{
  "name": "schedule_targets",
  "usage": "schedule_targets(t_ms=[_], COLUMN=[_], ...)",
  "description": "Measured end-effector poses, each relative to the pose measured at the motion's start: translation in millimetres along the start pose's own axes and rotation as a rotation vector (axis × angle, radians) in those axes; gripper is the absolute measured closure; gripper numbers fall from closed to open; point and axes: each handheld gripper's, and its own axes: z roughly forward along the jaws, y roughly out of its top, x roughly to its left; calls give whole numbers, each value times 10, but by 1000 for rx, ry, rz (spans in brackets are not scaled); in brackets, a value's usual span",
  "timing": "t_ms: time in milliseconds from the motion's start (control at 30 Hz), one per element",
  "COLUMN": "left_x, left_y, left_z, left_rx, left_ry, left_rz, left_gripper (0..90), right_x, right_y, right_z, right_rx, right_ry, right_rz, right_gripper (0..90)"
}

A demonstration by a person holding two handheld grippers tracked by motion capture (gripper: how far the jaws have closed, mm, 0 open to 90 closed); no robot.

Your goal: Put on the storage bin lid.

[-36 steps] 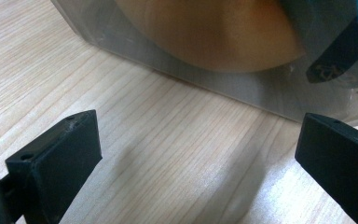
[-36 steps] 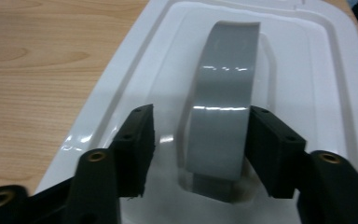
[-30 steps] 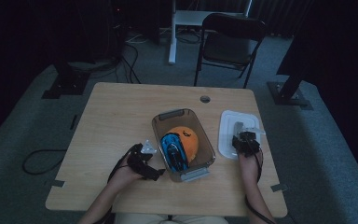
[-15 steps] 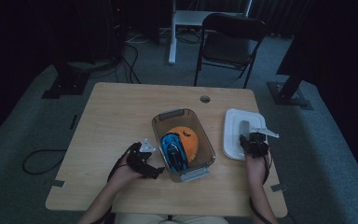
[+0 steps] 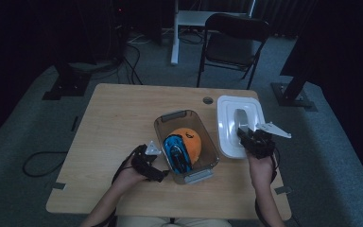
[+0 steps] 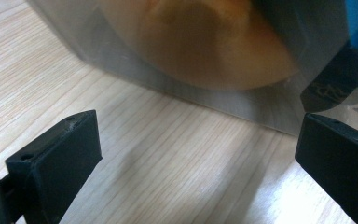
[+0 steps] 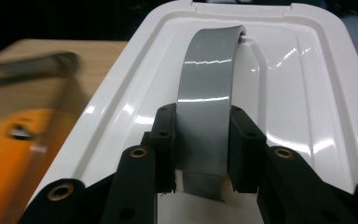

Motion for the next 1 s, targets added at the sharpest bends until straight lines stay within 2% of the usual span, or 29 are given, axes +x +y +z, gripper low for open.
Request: schedule_targets(t_ms=[267, 333, 367, 400, 433, 533, 567, 800, 1000], left_x=[-119, -137, -143, -142, -139, -117, -108, -62, -44], left_y=[130, 136, 132, 124, 113, 75, 62, -5, -29], left_z=[82, 93, 98, 100, 101, 81, 70, 20, -8], left_rx=[1, -3, 0, 0, -3, -2, -3, -8, -10], left_ry=[-30, -37, -35, -26, -24, -15, -15, -4, 0], left_rz=[40, 44, 42, 41, 32, 25, 20, 2, -4], left_gripper=[8, 8, 8, 8, 8, 8, 8, 8, 8], right_x=[418, 589, 589, 676, 676, 790, 853, 1019, 1095], right_y=[161, 175, 175, 175, 175, 167, 155, 102, 69], right_z=[-53, -14, -14, 22, 22, 64, 81, 154, 201], right_rx=[-14, 2, 2, 13, 13, 30, 40, 75, 101], right_ry=[146, 201, 201, 250, 250, 292, 319, 375, 394], right_rz=[-84, -133, -133, -147, -147, -167, -172, -200, -219], right_gripper=[676, 676, 676, 676, 676, 676, 676, 676, 676])
